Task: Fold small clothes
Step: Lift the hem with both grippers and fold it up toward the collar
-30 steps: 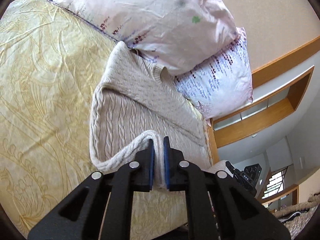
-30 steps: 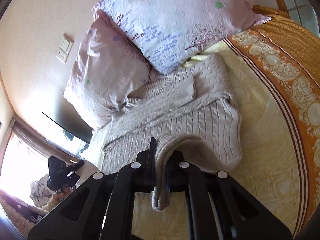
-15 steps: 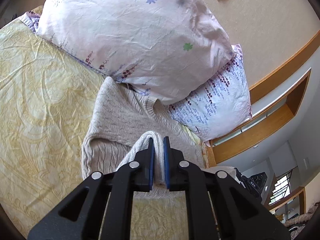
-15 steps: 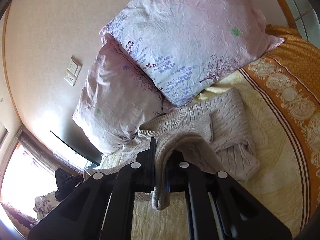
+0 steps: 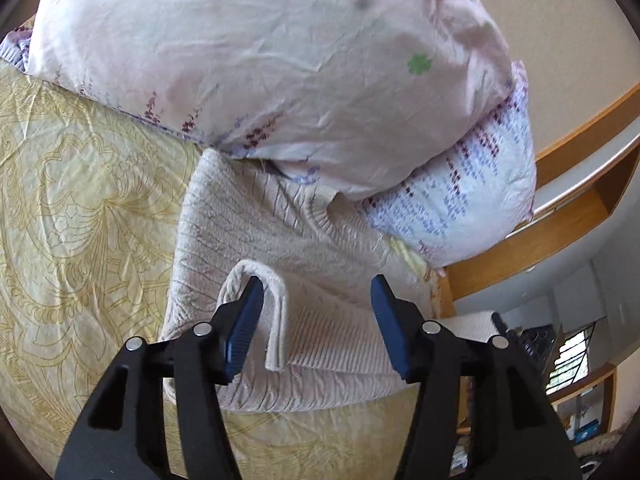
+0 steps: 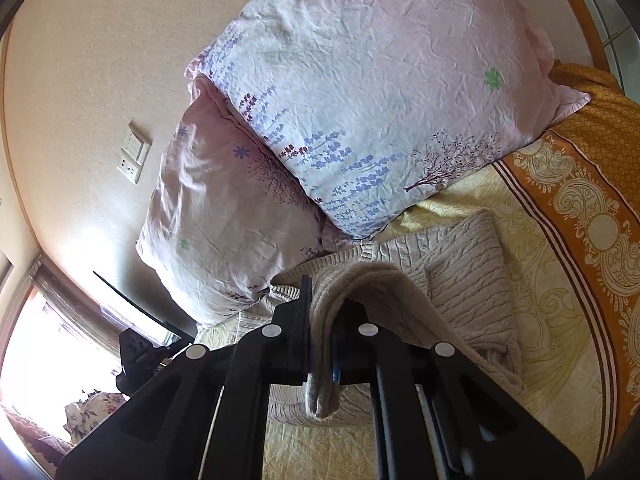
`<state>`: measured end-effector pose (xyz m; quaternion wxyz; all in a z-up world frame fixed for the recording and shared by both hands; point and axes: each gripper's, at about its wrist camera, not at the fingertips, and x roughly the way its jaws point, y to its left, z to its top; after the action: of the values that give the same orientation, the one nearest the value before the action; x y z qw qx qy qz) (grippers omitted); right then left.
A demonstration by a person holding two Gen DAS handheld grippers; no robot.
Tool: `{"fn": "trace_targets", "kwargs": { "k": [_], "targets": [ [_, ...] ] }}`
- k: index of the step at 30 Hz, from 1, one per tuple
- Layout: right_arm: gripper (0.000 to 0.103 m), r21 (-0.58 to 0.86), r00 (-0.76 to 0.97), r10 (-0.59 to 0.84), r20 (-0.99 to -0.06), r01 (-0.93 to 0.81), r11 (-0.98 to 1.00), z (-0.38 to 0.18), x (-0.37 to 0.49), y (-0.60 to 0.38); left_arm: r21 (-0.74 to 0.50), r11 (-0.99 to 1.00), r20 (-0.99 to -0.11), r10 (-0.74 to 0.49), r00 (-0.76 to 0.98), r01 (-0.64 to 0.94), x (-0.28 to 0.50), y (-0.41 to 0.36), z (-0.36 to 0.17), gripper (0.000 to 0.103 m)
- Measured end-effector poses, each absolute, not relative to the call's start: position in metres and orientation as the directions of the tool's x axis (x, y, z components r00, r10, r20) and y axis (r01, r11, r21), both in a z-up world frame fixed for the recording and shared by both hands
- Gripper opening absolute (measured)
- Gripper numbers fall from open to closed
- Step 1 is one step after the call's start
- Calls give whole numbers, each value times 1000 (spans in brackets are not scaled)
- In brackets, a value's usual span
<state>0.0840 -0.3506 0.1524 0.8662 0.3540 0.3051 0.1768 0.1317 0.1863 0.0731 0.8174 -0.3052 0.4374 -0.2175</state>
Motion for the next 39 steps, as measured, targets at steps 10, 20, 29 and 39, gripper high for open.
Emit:
{"fn": "trace_targets", "kwargs": {
  "k": [10,20,29,39],
  "targets": [
    [8,733,736,526,-427,-59,677,138,97,-352,-657,749,-683,-641,351,88,149,159,36,8],
    [8,713,753,503,-424,-64,698,148,111,-355,-728,675,-528,-667,526,126,165,176,81,6],
    [8,724,760,486,-431,-30,689,138,143,-360,-756,653,-484,-609,629,51,193,192,82,6],
    [8,712,670,447,-592,176,679,77,193,-363,-793,589,-533,-549,644,-154,205,204,24,6]
  ]
}}
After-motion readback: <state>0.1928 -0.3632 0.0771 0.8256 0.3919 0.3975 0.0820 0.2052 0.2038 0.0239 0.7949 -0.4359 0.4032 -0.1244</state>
